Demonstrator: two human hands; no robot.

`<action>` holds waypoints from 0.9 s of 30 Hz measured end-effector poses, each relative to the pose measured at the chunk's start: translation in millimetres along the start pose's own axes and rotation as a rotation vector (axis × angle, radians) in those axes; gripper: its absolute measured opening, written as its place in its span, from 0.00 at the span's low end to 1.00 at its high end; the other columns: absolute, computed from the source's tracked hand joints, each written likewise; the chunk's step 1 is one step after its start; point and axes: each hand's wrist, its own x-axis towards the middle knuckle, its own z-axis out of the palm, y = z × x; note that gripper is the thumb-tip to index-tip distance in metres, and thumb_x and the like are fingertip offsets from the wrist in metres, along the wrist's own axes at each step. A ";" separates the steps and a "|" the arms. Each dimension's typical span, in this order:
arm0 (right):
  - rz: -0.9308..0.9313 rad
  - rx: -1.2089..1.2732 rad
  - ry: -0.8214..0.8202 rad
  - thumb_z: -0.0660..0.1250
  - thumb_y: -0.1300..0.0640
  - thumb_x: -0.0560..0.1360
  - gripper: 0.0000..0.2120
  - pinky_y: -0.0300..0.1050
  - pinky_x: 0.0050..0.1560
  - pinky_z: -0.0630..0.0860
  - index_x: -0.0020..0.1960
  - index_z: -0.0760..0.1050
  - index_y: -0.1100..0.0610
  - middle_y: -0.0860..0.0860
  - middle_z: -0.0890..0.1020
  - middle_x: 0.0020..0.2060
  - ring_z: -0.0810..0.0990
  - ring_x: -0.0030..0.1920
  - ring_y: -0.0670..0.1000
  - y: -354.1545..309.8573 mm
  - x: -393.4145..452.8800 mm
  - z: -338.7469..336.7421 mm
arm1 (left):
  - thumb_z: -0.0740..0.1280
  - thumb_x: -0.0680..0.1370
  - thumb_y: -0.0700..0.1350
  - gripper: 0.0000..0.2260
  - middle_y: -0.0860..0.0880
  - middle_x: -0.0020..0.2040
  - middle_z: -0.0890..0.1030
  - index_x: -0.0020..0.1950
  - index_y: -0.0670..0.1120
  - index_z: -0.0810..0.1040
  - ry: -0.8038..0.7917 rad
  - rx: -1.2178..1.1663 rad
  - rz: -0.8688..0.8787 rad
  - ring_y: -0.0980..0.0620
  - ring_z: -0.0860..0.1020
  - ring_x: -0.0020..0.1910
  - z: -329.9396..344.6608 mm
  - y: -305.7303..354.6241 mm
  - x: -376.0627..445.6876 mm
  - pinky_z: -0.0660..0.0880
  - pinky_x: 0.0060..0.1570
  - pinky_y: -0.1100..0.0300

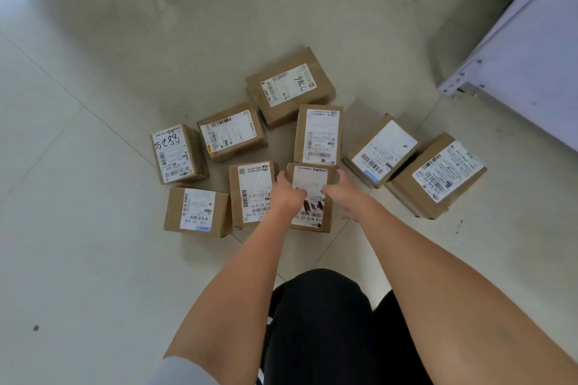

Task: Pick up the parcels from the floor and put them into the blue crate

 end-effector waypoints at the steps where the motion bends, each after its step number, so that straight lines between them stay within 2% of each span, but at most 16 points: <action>1: 0.017 0.018 -0.013 0.61 0.63 0.77 0.29 0.53 0.59 0.70 0.74 0.55 0.54 0.56 0.71 0.68 0.71 0.66 0.58 2.2 5.0 3.8 | 0.65 0.76 0.39 0.32 0.42 0.71 0.69 0.76 0.44 0.52 -0.012 0.005 -0.012 0.42 0.72 0.66 2.8 0.1 1.2 0.73 0.63 0.50; 4: 0.057 0.089 -0.017 0.65 0.61 0.74 0.27 0.53 0.51 0.76 0.70 0.60 0.52 0.56 0.77 0.61 0.77 0.55 0.56 5.8 2.8 9.6 | 0.64 0.77 0.38 0.30 0.41 0.68 0.72 0.76 0.43 0.55 -0.028 -0.011 -0.028 0.42 0.74 0.64 4.5 2.2 -6.2 0.75 0.60 0.50; 7: 0.055 0.102 0.000 0.66 0.60 0.72 0.29 0.53 0.49 0.76 0.69 0.59 0.51 0.56 0.77 0.59 0.77 0.56 0.55 1.1 -30.6 -0.2 | 0.64 0.76 0.37 0.30 0.42 0.67 0.74 0.76 0.45 0.55 -0.031 -0.055 -0.015 0.43 0.77 0.60 -6.1 13.6 -39.7 0.77 0.58 0.49; 9: 0.042 0.094 0.008 0.65 0.62 0.73 0.31 0.50 0.44 0.72 0.71 0.57 0.50 0.55 0.75 0.62 0.75 0.58 0.55 -9.8 -72.2 -12.3 | 0.64 0.75 0.37 0.31 0.43 0.66 0.74 0.76 0.46 0.55 -0.031 -0.090 -0.001 0.44 0.78 0.59 -19.0 29.5 -75.6 0.77 0.57 0.48; 12: 0.021 0.096 0.043 0.64 0.64 0.73 0.35 0.54 0.52 0.69 0.74 0.52 0.48 0.54 0.72 0.65 0.71 0.64 0.57 -26.4 -139.8 -33.3 | 0.66 0.75 0.37 0.31 0.45 0.67 0.74 0.75 0.46 0.57 -0.014 -0.039 0.071 0.45 0.75 0.62 -44.2 62.6 -141.3 0.75 0.60 0.49; 16: -0.042 0.120 0.102 0.65 0.62 0.71 0.40 0.52 0.53 0.71 0.76 0.48 0.46 0.55 0.73 0.66 0.74 0.62 0.57 -56.2 -247.3 -63.4 | 0.67 0.72 0.35 0.36 0.47 0.69 0.71 0.76 0.50 0.55 -0.023 -0.010 0.178 0.46 0.72 0.66 -81.2 109.7 -238.5 0.74 0.61 0.48; 21: -0.186 0.129 0.202 0.65 0.63 0.70 0.41 0.53 0.63 0.73 0.76 0.50 0.47 0.53 0.70 0.70 0.73 0.65 0.56 -82.0 -389.2 -105.6 | 0.63 0.72 0.30 0.37 0.46 0.66 0.75 0.75 0.53 0.54 -0.107 -0.087 0.285 0.46 0.74 0.60 -122.5 162.2 -375.6 0.75 0.58 0.48; 23: -0.204 0.141 0.260 0.65 0.64 0.71 0.40 0.48 0.57 0.74 0.77 0.51 0.48 0.55 0.71 0.68 0.73 0.61 0.55 -80.4 -445.7 -121.9 | 0.63 0.75 0.31 0.36 0.46 0.66 0.74 0.76 0.54 0.53 -0.166 -0.110 0.294 0.47 0.74 0.57 -129.9 178.6 -429.5 0.75 0.54 0.52; 25: -0.186 0.189 0.285 0.65 0.65 0.71 0.40 0.42 0.44 0.72 0.77 0.51 0.48 0.57 0.71 0.67 0.73 0.55 0.54 -69.4 -492.8 -137.9 | 0.63 0.76 0.33 0.34 0.45 0.66 0.74 0.76 0.53 0.53 -0.222 -0.096 0.320 0.46 0.74 0.58 -128.8 190.4 -478.2 0.73 0.53 0.53; 26: -0.183 0.227 0.295 0.64 0.66 0.71 0.40 0.43 0.43 0.72 0.77 0.51 0.48 0.57 0.72 0.67 0.73 0.54 0.54 -61.9 -515.0 -146.8 | 0.64 0.76 0.33 0.34 0.46 0.65 0.74 0.76 0.53 0.53 -0.238 -0.080 0.341 0.46 0.74 0.60 -125.4 195.2 -500.3 0.73 0.54 0.53; 27: -0.184 0.262 0.311 0.64 0.66 0.70 0.41 0.45 0.47 0.74 0.77 0.51 0.47 0.57 0.73 0.65 0.74 0.56 0.55 -53.1 -535.7 -155.9 | 0.63 0.76 0.33 0.34 0.47 0.64 0.74 0.76 0.53 0.54 -0.253 -0.065 0.369 0.46 0.74 0.60 -119.9 199.6 -519.9 0.73 0.55 0.53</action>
